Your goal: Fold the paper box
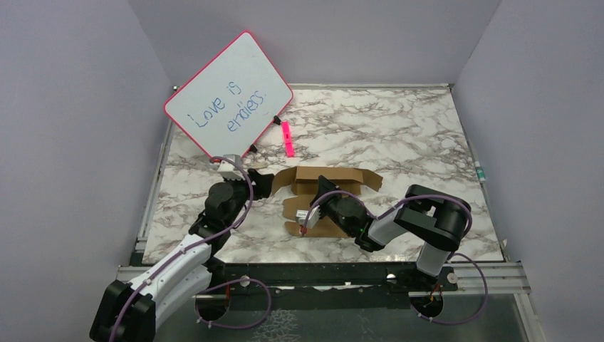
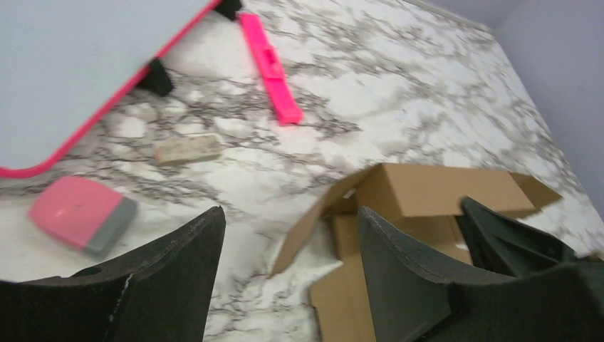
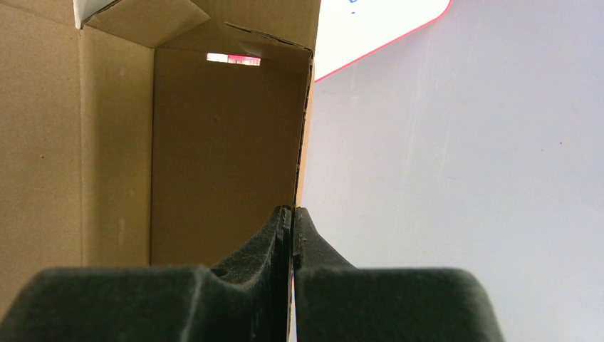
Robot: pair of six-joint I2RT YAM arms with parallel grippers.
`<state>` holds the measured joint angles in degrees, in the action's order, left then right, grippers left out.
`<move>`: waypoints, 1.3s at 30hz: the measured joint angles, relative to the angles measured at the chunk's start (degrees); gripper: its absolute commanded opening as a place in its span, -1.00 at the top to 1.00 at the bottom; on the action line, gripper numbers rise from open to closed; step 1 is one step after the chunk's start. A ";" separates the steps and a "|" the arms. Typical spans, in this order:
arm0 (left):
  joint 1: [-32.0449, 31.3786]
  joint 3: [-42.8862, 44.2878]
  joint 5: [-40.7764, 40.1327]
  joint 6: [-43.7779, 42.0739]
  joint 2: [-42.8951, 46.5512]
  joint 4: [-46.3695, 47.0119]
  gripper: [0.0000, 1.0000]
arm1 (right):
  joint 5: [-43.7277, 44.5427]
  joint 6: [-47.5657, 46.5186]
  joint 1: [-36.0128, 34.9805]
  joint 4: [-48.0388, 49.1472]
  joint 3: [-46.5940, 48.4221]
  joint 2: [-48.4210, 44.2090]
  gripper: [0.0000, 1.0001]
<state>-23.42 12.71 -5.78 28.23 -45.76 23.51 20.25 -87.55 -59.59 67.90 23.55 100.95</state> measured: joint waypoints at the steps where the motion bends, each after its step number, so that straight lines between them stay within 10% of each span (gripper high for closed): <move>1: 1.44 0.00 -0.35 0.20 -0.83 0.28 -0.34 | 0.00 0.00 0.00 -0.04 0.00 -0.02 0.86; 18: 7.67 8.61 15.72 -5.42 -28.06 6.54 -0.14 | -0.02 -0.87 -0.09 -1.20 0.61 -0.13 0.86; 39: 3.34 8.13 27.61 -8.00 -30.60 9.75 -0.01 | -0.04 -1.29 -0.09 -4.52 2.12 -1.27 0.87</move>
<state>-20.08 20.84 21.82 20.23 -76.36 33.26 20.21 -88.84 -59.68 63.37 25.67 99.68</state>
